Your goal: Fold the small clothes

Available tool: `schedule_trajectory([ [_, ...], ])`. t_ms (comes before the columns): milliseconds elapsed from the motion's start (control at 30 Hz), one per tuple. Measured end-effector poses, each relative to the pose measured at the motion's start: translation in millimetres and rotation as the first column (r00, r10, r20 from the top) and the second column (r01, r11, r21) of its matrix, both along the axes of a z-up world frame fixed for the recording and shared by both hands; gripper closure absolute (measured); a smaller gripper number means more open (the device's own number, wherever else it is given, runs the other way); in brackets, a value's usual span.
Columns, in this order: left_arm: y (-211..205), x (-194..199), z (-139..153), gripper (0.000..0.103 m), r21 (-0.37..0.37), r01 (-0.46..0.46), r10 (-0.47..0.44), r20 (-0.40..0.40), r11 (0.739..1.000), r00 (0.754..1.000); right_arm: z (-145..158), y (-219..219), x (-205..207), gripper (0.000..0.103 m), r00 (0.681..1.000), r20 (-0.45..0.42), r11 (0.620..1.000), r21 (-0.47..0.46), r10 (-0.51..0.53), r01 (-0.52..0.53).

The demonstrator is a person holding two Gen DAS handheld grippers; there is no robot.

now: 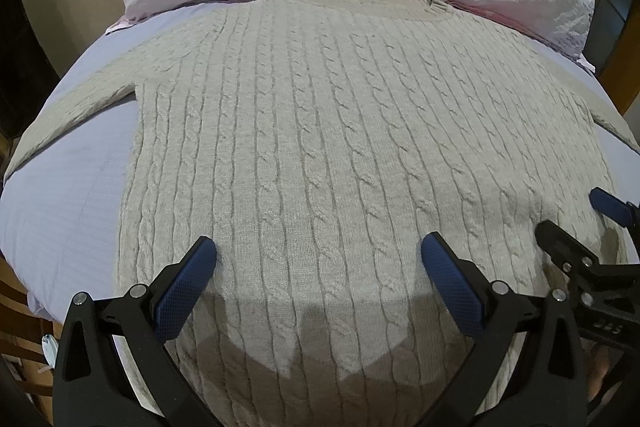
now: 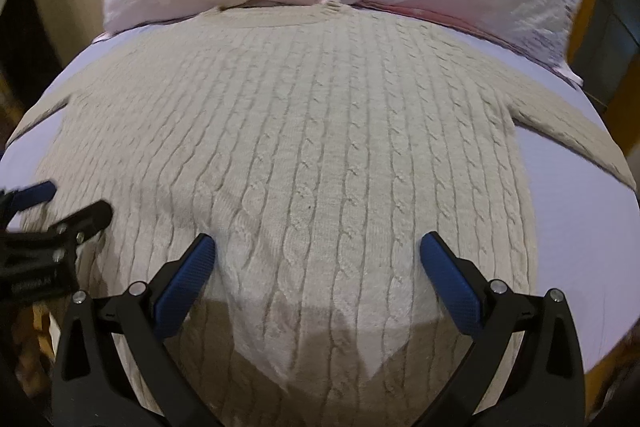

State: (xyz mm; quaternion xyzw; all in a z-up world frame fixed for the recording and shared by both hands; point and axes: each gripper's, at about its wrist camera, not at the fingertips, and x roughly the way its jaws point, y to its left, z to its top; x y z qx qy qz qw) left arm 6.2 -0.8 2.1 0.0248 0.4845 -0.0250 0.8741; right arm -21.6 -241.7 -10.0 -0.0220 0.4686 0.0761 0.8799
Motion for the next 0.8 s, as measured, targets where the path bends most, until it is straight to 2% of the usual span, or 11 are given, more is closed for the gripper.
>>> schedule_trajectory([
  [100, 7, -1, 2, 0.001, -0.039, 0.026, -0.025, 0.029, 0.999, 0.999, 13, -38, 1, 0.002, 1.000, 0.002, 0.984, 0.178, -0.004, 0.004],
  [167, 17, -1, 7, 0.001, -0.114, 0.038, -0.030, 0.066, 0.993, 0.997, 30, -98, 4, 0.002, 0.990, 0.034, 0.935, 0.333, -0.139, 0.120],
  [267, 35, 2, 17, 0.001, -0.214, 0.044, -0.012, 0.150, 0.976, 0.989, 40, -192, 9, 0.005, 0.907, 0.039, 0.841, 0.393, -0.419, 0.372],
  [300, 42, 4, 23, 0.001, -0.221, 0.045, 0.002, 0.206, 0.974, 0.979, 39, -235, 11, 0.015, 0.847, 0.018, 0.778, 0.406, -0.531, 0.479],
  [400, 50, 8, 33, 0.001, -0.190, 0.052, 0.009, 0.305, 0.980, 0.952, 30, -316, 12, 0.041, 0.699, -0.052, 0.615, 0.431, -0.714, 0.660],
  [433, 52, 11, 35, 0.001, -0.176, 0.048, 0.011, 0.319, 0.983, 0.948, 25, -350, 10, 0.044, 0.622, -0.090, 0.524, 0.452, -0.778, 0.722],
  [467, 55, 14, 36, 0.001, -0.171, 0.043, 0.014, 0.320, 0.984, 0.947, 21, -374, 8, 0.048, 0.567, -0.110, 0.460, 0.472, -0.816, 0.752],
  [533, 65, 24, 37, 0.001, -0.193, 0.022, 0.040, 0.310, 0.981, 0.950, 12, -407, 6, 0.052, 0.490, -0.163, 0.359, 0.495, -0.856, 0.791],
  [600, 79, 31, 38, 0.001, -0.241, -0.012, 0.087, 0.304, 0.970, 0.949, -4, -429, 8, 0.057, 0.467, -0.236, 0.286, 0.537, -0.852, 0.793],
  [667, 96, 35, 41, 0.001, -0.294, -0.037, 0.131, 0.307, 0.955, 0.943, -16, -435, 14, 0.067, 0.457, -0.288, 0.253, 0.538, -0.841, 0.804],
  [800, 129, 37, 44, 0.001, -0.385, -0.085, 0.228, 0.344, 0.919, 0.911, -21, -441, 20, 0.075, 0.432, -0.276, 0.222, 0.560, -0.859, 0.798],
])
